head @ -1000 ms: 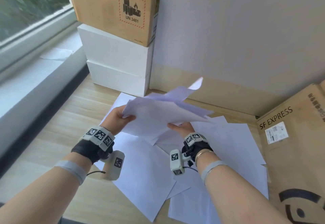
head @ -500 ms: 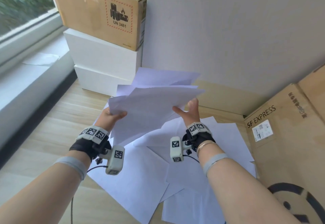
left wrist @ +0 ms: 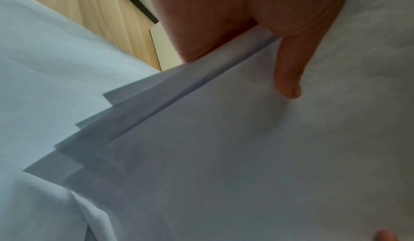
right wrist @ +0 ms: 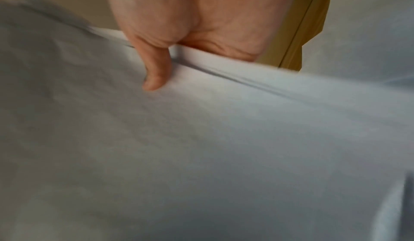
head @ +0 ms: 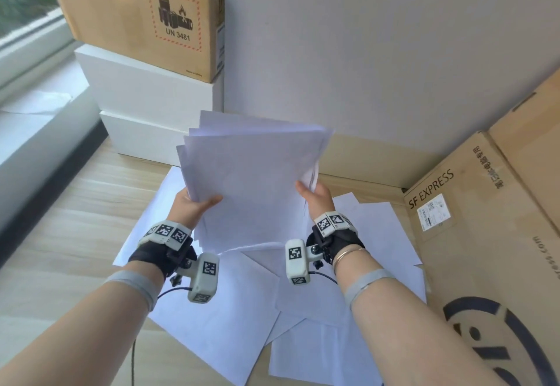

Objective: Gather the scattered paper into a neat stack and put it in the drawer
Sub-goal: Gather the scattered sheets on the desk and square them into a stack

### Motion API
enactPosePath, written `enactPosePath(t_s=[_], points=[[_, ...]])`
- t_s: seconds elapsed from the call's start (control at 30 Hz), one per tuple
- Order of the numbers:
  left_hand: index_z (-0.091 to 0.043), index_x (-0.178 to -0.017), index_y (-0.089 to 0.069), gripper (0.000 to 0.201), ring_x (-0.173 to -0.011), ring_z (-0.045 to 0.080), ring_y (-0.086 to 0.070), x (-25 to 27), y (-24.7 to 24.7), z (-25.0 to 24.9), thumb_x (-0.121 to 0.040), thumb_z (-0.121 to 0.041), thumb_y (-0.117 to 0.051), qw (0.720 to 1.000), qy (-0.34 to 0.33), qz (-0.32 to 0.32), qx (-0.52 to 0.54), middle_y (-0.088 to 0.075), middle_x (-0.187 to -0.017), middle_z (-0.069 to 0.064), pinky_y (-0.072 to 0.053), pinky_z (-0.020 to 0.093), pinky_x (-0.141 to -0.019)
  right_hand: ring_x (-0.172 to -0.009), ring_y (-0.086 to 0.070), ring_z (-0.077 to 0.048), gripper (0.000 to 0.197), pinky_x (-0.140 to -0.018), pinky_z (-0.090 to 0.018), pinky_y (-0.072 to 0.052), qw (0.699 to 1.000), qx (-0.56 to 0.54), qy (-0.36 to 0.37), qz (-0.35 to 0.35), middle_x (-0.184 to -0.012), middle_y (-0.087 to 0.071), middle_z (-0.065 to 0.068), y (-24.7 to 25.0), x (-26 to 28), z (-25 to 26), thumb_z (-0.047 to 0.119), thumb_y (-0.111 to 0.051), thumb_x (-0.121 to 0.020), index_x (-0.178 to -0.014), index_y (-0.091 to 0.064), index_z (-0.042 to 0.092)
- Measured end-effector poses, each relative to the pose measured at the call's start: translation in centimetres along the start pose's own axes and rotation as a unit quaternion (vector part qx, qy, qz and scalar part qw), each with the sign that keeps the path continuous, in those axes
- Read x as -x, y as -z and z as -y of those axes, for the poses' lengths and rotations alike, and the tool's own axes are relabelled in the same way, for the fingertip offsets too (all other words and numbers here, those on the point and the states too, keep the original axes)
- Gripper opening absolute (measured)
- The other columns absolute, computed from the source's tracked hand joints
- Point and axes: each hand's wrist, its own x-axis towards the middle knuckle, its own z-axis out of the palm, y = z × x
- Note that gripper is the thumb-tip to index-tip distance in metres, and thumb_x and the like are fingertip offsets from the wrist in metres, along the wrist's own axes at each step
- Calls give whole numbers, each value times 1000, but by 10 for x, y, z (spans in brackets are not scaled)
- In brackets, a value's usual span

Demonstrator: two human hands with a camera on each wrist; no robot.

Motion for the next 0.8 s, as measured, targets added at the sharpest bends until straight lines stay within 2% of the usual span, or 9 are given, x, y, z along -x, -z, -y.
enactPosePath(t_s=[0.07,0.1,0.17,0.27,0.4,0.53,0.6,0.73,0.8], points=[[-23,-83,-63,39,-101,31,-63,-2,-4,-2,-48,-27,-80,1000,-15,-7,-5,-69,-95,9,-48,43,-96,-96,-58,-18,19,-86,-24,-46,999,-34,9,-8,-101,-63,-3,0,6,10,8,-56,-92,-110,-60,5],[-24,-83,-63,34,-99,30,-63,-4,-4,-2,-53,-22,-79,1000,-22,-9,-9,-71,-92,6,-48,42,-95,-87,-59,-17,10,-86,-28,-46,999,-46,8,-6,-92,-64,0,-1,6,13,6,-58,-90,-98,-62,11],[-26,-83,-63,32,-87,22,-67,-8,-4,-4,-60,-10,-80,999,-36,-8,-22,-75,-74,-11,-50,36,-88,-75,-59,-10,16,-80,-28,-46,998,-56,14,-6,-81,-63,4,-2,8,18,4,-65,-85,-82,-61,18],[-27,-86,-62,38,-69,-3,-69,-11,-3,-6,-69,5,-74,998,-55,9,-35,-73,-68,-23,-53,23,-74,-79,-60,-12,23,-81,-25,-44,999,-40,25,-7,-87,-65,1,-1,10,18,1,-73,-77,-96,-64,8],[-22,-89,-63,46,-81,15,-65,-6,0,2,-49,-18,-85,998,-19,26,-59,-69,-86,-4,-53,32,-79,-81,-61,-18,32,-83,-27,-44,1000,-30,4,-4,-91,-65,-5,0,17,9,-3,-74,-74,-103,-63,4],[1,-107,-62,36,-94,30,-60,0,-4,29,-73,-4,-74,989,13,6,-145,-65,-101,15,-48,37,-86,-91,-59,-19,39,-83,-26,-44,999,-23,-29,-3,-105,-66,-17,-6,26,-7,-3,-74,-74,-111,-62,-4],[-2,-100,-63,29,-95,33,-60,1,-7,32,-74,-3,-73,991,15,-12,-136,-63,-99,15,-48,39,-87,-87,-59,-17,37,-78,-24,-45,999,-23,-41,-2,-99,-65,-11,-7,28,-7,-1,-74,-75,-110,-62,-1],[-16,-85,-63,30,-91,28,-62,-2,-10,13,-61,-14,-83,996,2,-3,-87,-66,-90,7,-51,40,-88,-74,-59,-6,28,-56,-2,-46,997,-78,-18,-14,-86,-63,4,-4,19,3,1,-72,-78,-101,-59,11],[-24,-83,-63,43,-88,26,-63,-2,-9,2,-45,-27,-84,998,-13,17,-64,-67,-89,0,-50,38,-86,-77,-59,-9,27,-61,-4,-48,997,-71,-1,-18,-88,-62,2,0,15,5,2,-71,-79,-104,-60,8]])
